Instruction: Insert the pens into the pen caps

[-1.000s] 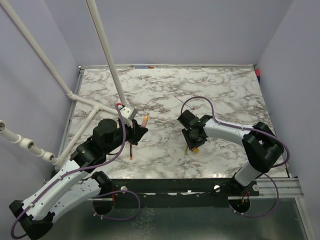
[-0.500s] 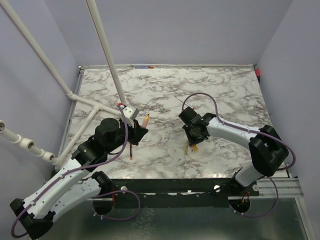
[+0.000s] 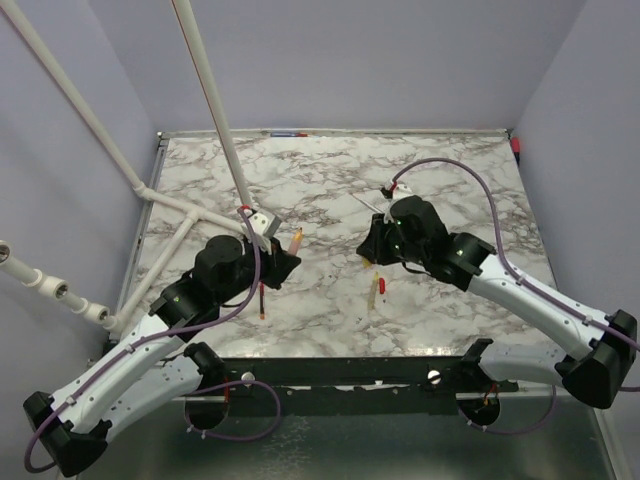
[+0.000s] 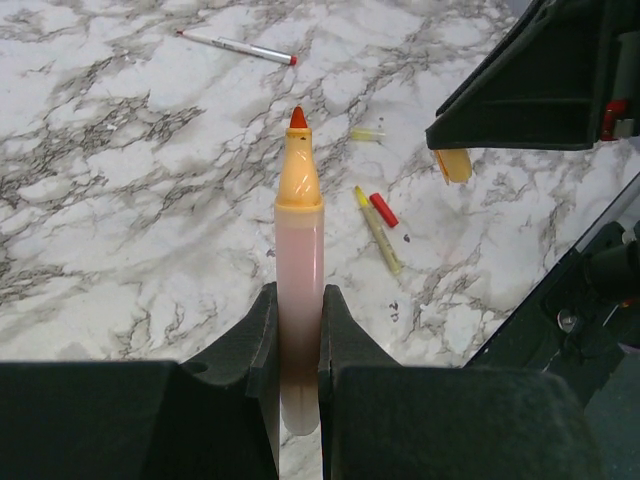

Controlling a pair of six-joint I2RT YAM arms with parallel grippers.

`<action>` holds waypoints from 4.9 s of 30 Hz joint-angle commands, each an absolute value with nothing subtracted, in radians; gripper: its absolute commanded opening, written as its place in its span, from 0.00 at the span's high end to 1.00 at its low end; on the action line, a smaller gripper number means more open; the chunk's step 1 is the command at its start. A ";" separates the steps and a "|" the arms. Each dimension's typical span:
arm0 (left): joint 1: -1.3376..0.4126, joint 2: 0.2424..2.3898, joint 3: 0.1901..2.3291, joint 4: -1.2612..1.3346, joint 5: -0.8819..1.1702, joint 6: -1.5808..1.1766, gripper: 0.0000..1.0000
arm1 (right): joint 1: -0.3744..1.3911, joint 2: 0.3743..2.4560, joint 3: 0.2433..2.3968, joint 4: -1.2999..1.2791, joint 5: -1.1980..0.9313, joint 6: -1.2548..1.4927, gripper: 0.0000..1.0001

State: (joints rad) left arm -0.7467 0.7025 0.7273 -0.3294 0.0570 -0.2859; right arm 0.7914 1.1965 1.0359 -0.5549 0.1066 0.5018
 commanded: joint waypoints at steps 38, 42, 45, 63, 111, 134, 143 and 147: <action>-0.747 0.432 0.471 0.172 0.137 -0.317 1.00 | 1.155 1.293 1.183 0.358 0.415 0.470 0.99; -0.749 0.427 0.470 0.167 0.134 -0.308 1.00 | 1.172 1.313 1.198 0.347 0.424 0.468 0.99; -0.748 0.433 0.473 0.161 0.134 -0.308 1.00 | 1.187 1.316 1.197 0.352 0.437 0.462 0.99; -0.747 0.425 0.480 0.147 0.113 -0.293 1.00 | 1.234 1.355 1.261 0.198 0.543 0.477 0.99; -0.748 0.404 0.485 0.112 0.057 -0.284 1.00 | 1.289 1.387 1.281 0.020 0.575 0.600 0.98; -0.747 0.409 0.484 0.114 0.059 -0.285 1.00 | 1.316 1.361 1.267 0.026 0.541 0.566 0.54; -0.748 0.404 0.484 0.124 0.091 -0.290 1.00 | 1.317 1.240 1.201 -0.012 0.558 0.490 0.33; -0.747 0.409 0.479 0.165 0.169 -0.311 1.00 | 1.316 1.187 1.200 -0.119 0.525 0.412 0.27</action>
State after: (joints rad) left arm -0.7475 0.4152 0.4816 0.0959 0.0895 -0.2928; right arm 1.3098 1.2469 1.2049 -0.0105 0.5579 0.5045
